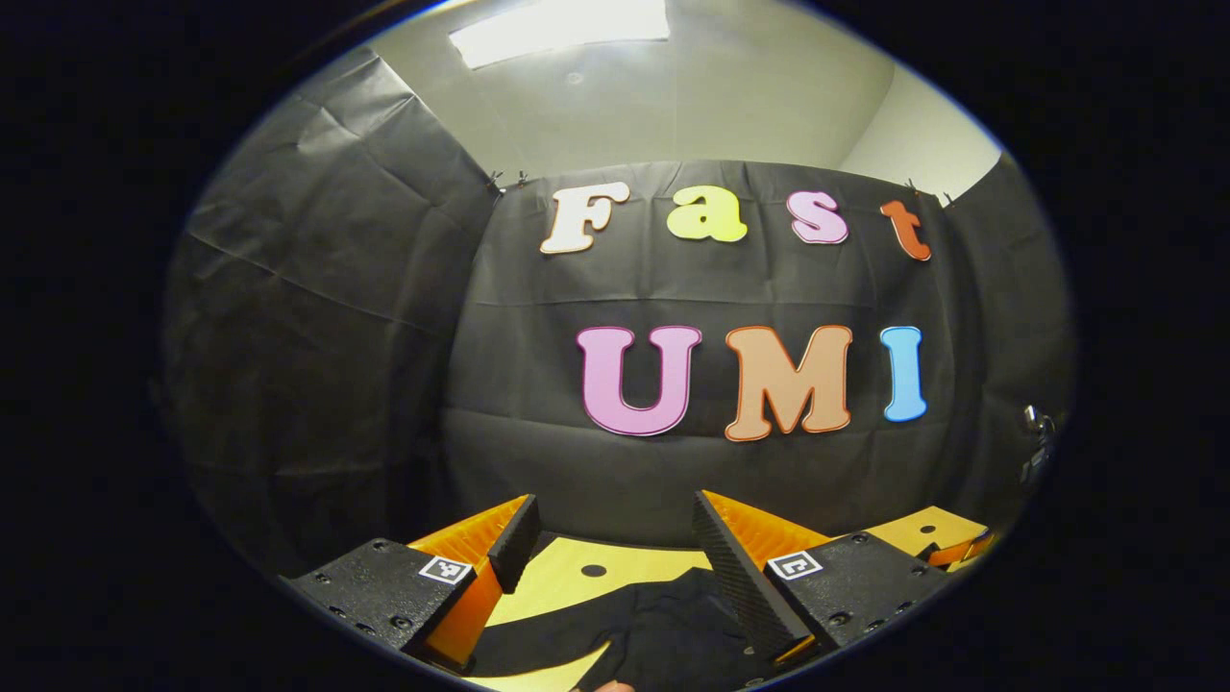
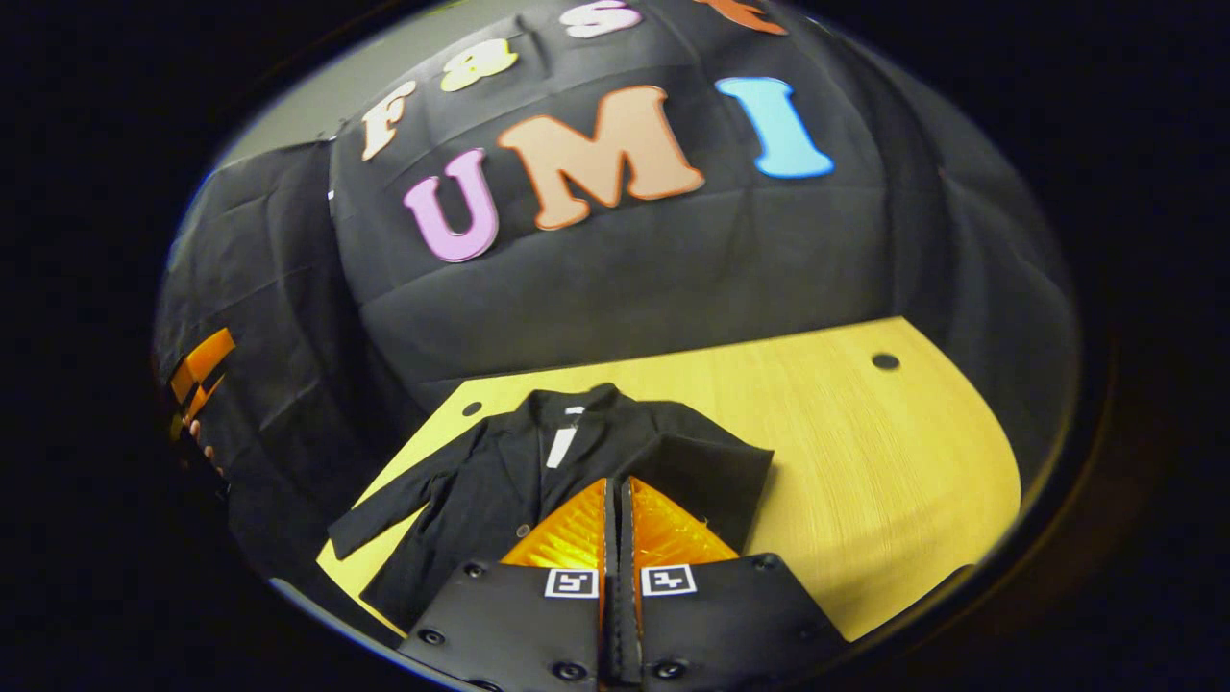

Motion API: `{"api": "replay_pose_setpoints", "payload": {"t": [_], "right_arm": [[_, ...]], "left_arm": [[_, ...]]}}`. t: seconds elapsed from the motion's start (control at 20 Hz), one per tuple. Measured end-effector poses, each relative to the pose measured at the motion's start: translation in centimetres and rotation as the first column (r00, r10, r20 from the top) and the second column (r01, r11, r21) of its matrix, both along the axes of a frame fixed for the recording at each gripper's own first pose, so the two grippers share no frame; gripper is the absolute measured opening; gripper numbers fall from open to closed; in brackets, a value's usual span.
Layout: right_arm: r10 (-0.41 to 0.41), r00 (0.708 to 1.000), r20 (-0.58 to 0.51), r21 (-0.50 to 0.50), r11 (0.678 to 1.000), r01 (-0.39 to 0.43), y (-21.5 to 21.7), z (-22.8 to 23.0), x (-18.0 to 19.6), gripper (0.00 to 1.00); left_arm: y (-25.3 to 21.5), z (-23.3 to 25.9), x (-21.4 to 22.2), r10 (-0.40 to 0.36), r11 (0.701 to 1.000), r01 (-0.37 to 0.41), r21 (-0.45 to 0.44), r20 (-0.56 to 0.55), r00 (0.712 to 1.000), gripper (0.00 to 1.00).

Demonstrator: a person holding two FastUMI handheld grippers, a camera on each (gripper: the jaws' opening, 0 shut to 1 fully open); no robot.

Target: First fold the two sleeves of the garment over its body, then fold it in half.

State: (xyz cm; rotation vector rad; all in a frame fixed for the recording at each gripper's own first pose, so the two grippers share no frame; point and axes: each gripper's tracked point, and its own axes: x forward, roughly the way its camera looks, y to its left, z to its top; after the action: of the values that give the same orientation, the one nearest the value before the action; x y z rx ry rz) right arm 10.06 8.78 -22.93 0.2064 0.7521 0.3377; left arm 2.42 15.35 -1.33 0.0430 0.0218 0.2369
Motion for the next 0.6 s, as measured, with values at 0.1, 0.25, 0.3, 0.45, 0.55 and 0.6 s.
{"api": "replay_pose_setpoints", "payload": {"t": [0.1,0.25,0.3,0.45,0.55,0.6], "right_arm": [[0.042,0.999,0.018,-0.011,0.999,-0.042,3.1,0.8,0.4,0.02],[0.077,0.997,0.028,-0.002,0.997,-0.077,7.4,0.9,0.7,0.0],[0.087,0.996,0.025,0.0,0.996,-0.087,8.8,0.8,0.9,0.02],[0.104,0.994,0.016,-0.002,0.995,-0.104,12.4,0.1,1.7,0.02],[0.115,0.993,0.004,-0.006,0.993,-0.115,14.8,-0.8,2.4,0.02],[0.12,0.993,0.002,-0.014,0.993,-0.12,15.9,-1.4,2.9,0.02]], "left_arm": [[1.8,-0.2,-0.4,0.015,1.0,-0.015,-0.003,-0.003,1.0,0.95],[3.9,-0.7,-1.1,0.031,0.999,-0.031,-0.023,-0.009,0.999,0.99],[4.8,-0.9,-1.3,0.036,0.999,-0.036,-0.025,-0.01,0.999,0.99],[7.0,-1.6,-1.6,0.046,0.999,-0.046,-0.024,-0.022,0.999,0.99],[8.3,-2.2,-1.9,0.049,0.998,-0.05,-0.032,-0.031,0.998,0.95],[9.0,-2.4,-2.1,0.05,0.998,-0.052,-0.035,-0.033,0.998,0.95]]}}
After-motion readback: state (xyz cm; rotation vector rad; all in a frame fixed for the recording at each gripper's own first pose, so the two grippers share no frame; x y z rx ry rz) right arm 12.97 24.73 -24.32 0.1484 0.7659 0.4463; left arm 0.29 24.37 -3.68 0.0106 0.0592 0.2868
